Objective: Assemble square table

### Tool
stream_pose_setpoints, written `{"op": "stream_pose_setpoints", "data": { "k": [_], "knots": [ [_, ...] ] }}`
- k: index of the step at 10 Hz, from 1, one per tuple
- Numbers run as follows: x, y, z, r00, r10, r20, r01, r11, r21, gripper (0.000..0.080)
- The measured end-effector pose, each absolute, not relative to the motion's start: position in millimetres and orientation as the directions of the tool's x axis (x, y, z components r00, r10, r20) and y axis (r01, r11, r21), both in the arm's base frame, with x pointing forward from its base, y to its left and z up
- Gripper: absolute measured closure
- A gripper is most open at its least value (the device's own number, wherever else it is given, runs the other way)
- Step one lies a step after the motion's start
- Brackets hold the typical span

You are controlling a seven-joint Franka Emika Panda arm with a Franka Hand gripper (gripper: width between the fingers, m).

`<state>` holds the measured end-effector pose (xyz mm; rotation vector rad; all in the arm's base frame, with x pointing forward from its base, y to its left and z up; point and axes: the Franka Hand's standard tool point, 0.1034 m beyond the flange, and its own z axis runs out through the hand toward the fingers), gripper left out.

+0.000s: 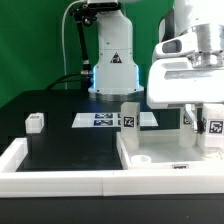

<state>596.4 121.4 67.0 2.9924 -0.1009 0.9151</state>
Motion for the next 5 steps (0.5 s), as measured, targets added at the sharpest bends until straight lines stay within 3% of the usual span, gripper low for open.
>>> {"op": "stream_pose_setpoints", "data": {
  "k": [5],
  "knots": [
    [596.5, 123.3, 66.8, 0.823, -0.06, 0.564, -0.064, -0.998, -0.013, 0.0509]
  ]
}}
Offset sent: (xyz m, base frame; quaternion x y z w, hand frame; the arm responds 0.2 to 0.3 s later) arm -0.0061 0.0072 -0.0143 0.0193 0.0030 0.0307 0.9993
